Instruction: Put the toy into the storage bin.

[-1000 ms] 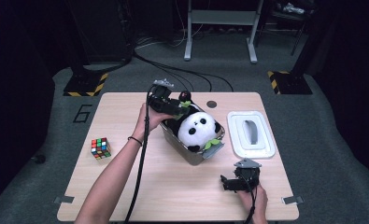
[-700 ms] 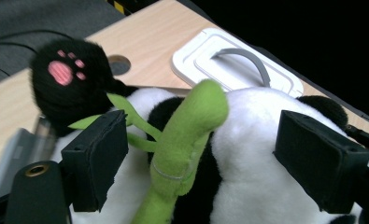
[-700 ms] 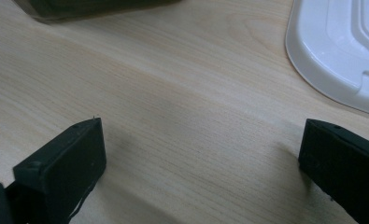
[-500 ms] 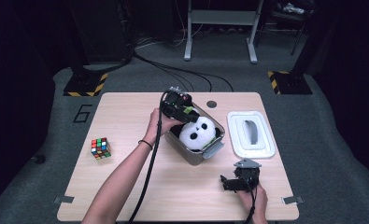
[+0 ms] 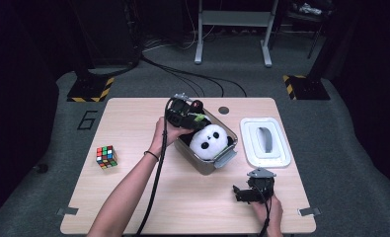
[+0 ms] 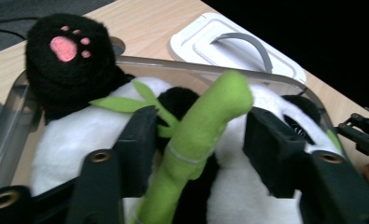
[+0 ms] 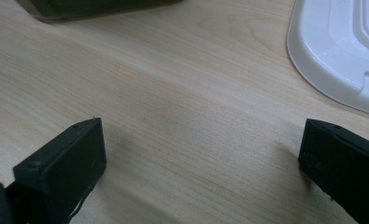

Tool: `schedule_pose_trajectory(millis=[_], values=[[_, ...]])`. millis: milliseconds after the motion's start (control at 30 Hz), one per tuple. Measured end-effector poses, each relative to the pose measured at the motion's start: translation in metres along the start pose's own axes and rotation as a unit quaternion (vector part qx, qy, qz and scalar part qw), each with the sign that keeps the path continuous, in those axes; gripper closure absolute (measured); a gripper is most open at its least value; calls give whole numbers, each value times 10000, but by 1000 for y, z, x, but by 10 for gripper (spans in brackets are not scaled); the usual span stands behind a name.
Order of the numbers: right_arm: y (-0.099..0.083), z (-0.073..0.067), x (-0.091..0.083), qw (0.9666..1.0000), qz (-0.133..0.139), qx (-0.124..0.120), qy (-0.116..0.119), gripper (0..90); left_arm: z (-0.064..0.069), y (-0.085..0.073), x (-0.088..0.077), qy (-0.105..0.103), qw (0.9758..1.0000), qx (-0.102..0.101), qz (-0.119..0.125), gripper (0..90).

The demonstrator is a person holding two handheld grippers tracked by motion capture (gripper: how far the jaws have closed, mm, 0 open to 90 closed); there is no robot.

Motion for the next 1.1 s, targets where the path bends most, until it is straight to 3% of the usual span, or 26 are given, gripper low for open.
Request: schedule_pose_trajectory(millis=[33, 133, 233, 333, 433, 533, 667, 700, 733, 833, 867, 900, 1000, 1100], values=[[0, 0, 0, 10000, 3, -11, -2, 0, -4, -3, 3, 65, 9999, -52, -80, 578], [0, 0, 0, 10000, 1, -24, -11, 1, -7, -4, 4, 127, 9998, -64, -116, 627], [0, 0, 0, 10000, -8, -21, -17, 0, -5, -3, 7, 400, 9988, -11, -277, 648], [0, 0, 0, 10000, -6, -17, -3, 1, -4, -4, 14, 576, 9967, 16, -571, 652], [0, 0, 0, 10000, -12, -22, -3, 1, -5, -4, 17, 624, 9958, -3, -668, 652], [0, 0, 0, 10000, -12, -14, -3, 2, -3, -4, 24, 793, 9931, -21, -862, 652], [0, 0, 0, 10000, -9, -4, -6, 2, -3, -4, 24, 753, 9928, 3, -936, 643], [0, 0, 0, 10000, -6, -5, -2, 2, -2, -3, 19, 663, 9946, -51, -798, 558], [0, 0, 0, 10000, -6, -5, -2, 2, -2, -3, 19, 663, 9946, -51, -798, 538], [0, 0, 0, 10000, 5, 8, -18, 2, 1, 1, 1, 340, 9990, -122, -281, 372], [0, 0, 0, 10000, 5, 8, -18, 2, 1, 1, 1, 340, 9990, -122, -281, 334], [0, 0, 0, 10000, 8, 8, -27, 2, 6, 2, -4, 166, 9997, -144, -122, 285], [0, -1, 0, 10000, 5, 13, -1, 2, 13, 3, -1, 173, 9995, 19, -264, 222], [0, -1, 0, 10000, 4, 1, 1, 2, 13, 3, 6, 210, 9990, 54, -384, 218]])
Point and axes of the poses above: each handheld gripper's, and its own axes: x roughly forward along the jaws, y roughly out of its top, z roughly to its right, the point moved 6 cm from there along x, roughly forward along the jaws, and after that the axes turned 14 degrees about -z, right-handed, at the moved point
